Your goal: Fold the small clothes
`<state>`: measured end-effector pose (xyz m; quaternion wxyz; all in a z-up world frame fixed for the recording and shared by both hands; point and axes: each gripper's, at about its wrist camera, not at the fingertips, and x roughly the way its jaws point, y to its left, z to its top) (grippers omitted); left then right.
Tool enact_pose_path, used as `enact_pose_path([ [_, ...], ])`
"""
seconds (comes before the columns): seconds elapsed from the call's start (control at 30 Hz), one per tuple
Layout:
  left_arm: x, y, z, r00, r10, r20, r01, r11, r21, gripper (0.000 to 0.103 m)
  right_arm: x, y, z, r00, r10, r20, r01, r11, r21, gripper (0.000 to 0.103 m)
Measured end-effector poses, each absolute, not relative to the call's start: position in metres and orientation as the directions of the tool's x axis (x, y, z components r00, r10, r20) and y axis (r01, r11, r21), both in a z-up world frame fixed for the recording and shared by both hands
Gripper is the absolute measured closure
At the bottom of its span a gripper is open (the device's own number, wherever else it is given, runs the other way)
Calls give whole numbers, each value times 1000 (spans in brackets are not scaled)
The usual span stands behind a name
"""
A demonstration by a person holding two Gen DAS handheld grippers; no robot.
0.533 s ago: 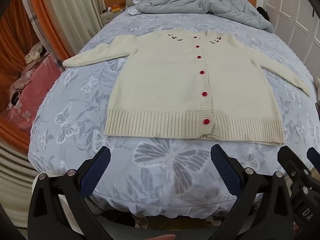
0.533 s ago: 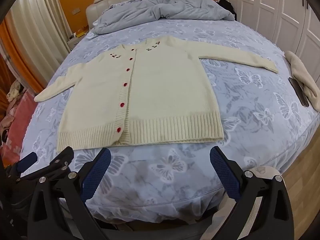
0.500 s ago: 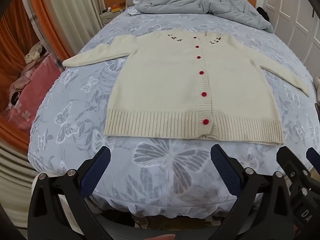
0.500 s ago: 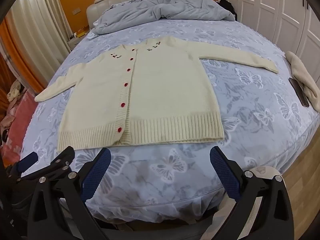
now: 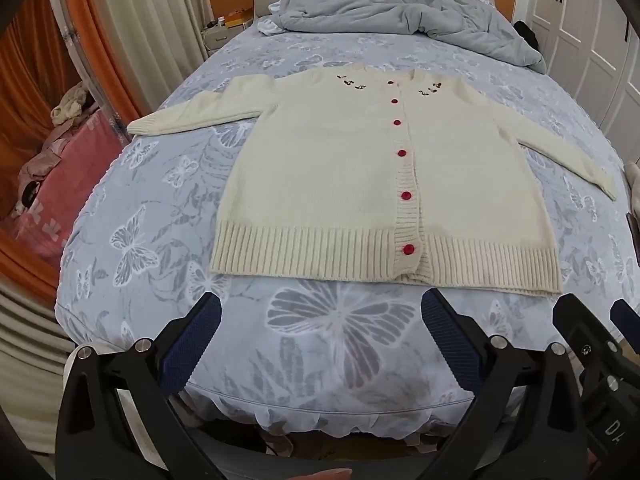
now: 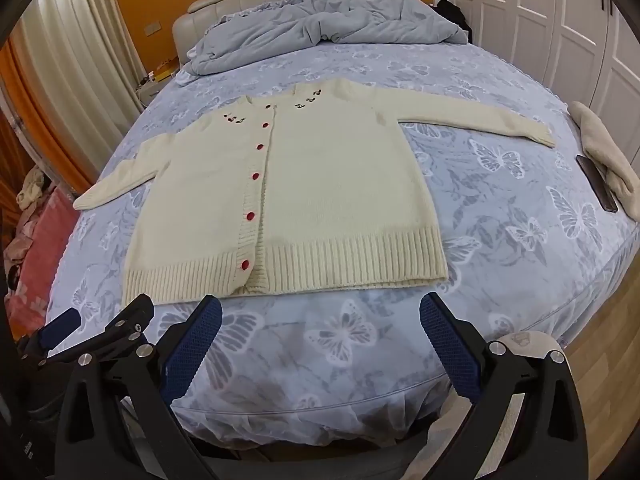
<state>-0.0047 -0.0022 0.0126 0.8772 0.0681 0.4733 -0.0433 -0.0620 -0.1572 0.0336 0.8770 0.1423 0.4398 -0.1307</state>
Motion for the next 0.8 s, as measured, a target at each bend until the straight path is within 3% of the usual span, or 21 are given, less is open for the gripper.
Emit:
enact_pose_path([
  [0.8,-12,2,21,568,-9,-823,130,988,79,5,-69,-156,45,584,-121,-803,361,924,124,5],
])
